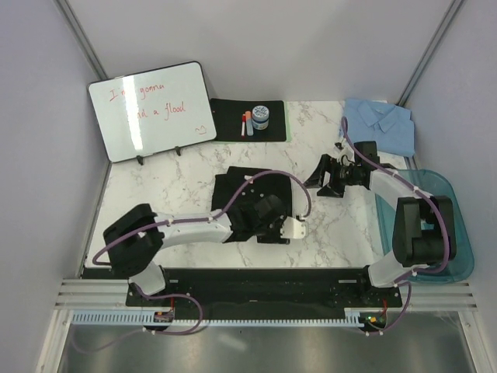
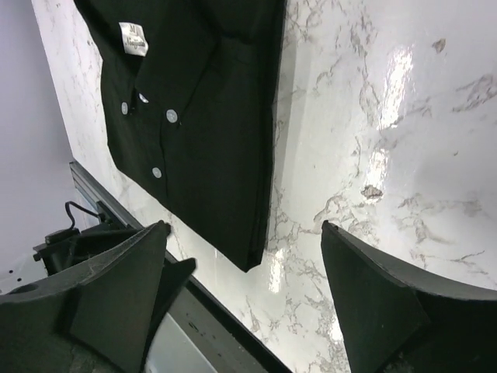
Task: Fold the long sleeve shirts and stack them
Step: Fold the shirt, then neatly place the folded shirt to the corner
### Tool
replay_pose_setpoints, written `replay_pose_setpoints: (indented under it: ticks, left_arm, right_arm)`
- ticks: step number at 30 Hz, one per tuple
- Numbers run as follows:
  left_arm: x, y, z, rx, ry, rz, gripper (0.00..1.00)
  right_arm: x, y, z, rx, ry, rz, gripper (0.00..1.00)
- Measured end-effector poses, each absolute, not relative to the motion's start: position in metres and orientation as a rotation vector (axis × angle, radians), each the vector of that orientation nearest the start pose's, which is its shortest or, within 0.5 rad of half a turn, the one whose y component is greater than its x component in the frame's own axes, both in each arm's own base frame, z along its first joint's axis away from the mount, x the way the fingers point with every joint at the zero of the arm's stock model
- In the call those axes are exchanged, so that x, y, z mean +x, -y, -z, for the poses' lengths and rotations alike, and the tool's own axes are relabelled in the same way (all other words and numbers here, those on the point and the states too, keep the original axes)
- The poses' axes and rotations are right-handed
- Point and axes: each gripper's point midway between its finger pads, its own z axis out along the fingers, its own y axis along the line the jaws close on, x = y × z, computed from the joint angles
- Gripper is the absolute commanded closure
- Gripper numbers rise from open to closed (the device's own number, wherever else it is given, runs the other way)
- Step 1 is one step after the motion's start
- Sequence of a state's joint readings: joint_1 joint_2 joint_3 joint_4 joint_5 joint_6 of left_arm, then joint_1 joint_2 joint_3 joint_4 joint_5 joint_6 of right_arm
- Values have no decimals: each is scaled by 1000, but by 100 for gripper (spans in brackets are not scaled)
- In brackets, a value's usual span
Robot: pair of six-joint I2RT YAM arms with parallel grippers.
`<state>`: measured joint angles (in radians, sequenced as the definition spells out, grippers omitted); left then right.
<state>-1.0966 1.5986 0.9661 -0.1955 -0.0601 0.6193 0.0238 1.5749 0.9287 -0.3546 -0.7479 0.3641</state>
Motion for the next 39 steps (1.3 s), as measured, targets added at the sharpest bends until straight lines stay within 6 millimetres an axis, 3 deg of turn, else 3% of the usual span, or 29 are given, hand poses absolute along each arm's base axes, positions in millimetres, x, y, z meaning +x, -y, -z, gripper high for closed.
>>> replay_pose_setpoints:
  ticks: [3,8,11,17,19,23,29,39]
  left_arm:
    - [198,361,-57,1881,-1520,130,39]
    - [187,384,-44,1920,-1424,126,48]
    - [194,388,-33,1917,-1414,94,56]
    - [218,386,-26,1857,-1452,71,92]
    - [224,382,-26,1841,-1477,91,97]
    - [231,379,-30,1809,-1543,175,98]
    - [237,391,-46,1750,-1589,280,98]
    - [246,394,-59,1688,-1640,322,98]
  right_arm:
    - [318,-139,-90,192,-2536,-1121,12]
    - [319,-139,-81,292,-2554,-1142,11]
    - [316,-140,-70,355,-2582,-1157,11]
    - [300,-142,-46,458,-2618,-1187,7]
    - [295,-145,-43,489,-2610,-1225,7]
    - [297,-157,-45,488,-2568,-1292,9]
    - [301,-184,-43,463,-2564,-1419,12]
    - [307,-204,-43,531,-2549,-1512,16]
